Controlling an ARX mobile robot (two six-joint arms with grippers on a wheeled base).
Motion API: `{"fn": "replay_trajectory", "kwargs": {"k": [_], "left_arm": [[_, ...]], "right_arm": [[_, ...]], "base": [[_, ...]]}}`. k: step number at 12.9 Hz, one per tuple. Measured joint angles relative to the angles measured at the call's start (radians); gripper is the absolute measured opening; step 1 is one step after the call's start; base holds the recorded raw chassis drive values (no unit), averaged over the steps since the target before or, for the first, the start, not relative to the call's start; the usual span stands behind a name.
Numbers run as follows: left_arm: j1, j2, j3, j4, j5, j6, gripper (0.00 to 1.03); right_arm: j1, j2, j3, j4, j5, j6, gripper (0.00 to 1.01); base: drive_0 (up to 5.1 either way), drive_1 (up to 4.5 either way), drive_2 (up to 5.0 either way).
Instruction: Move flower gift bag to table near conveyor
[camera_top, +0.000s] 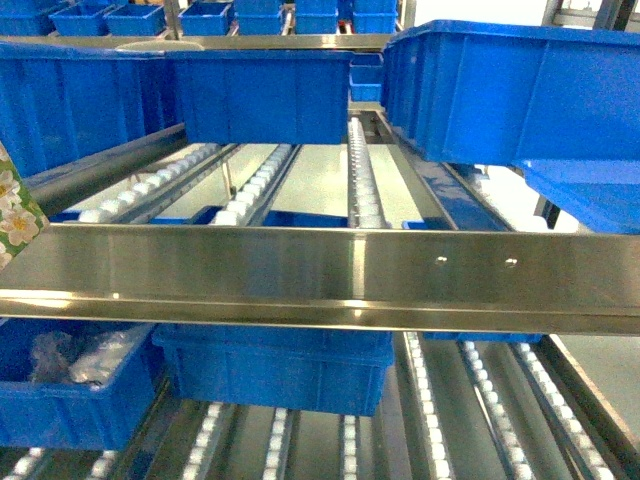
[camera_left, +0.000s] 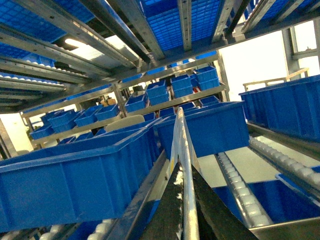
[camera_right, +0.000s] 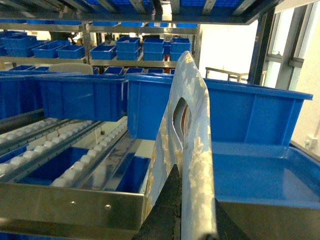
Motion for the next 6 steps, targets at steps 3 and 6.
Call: {"fn": "replay_trajectory", "kwargs": {"k": [3,6], "left_arm": [[0.0,0.0,0.0,0.0,0.0,0.0,0.02],[0.0,0.0,0.0,-0.002,0.0,0.0,0.02]], "right_arm": [[0.0,0.0,0.0,-0.001,0.0,0.0,0.02],[0.0,0.0,0.0,-0.002,0.0,0.0,0.02]], "base": [[-4.8,0.85,3.6],[-4.7,0.96,3.8]]}}
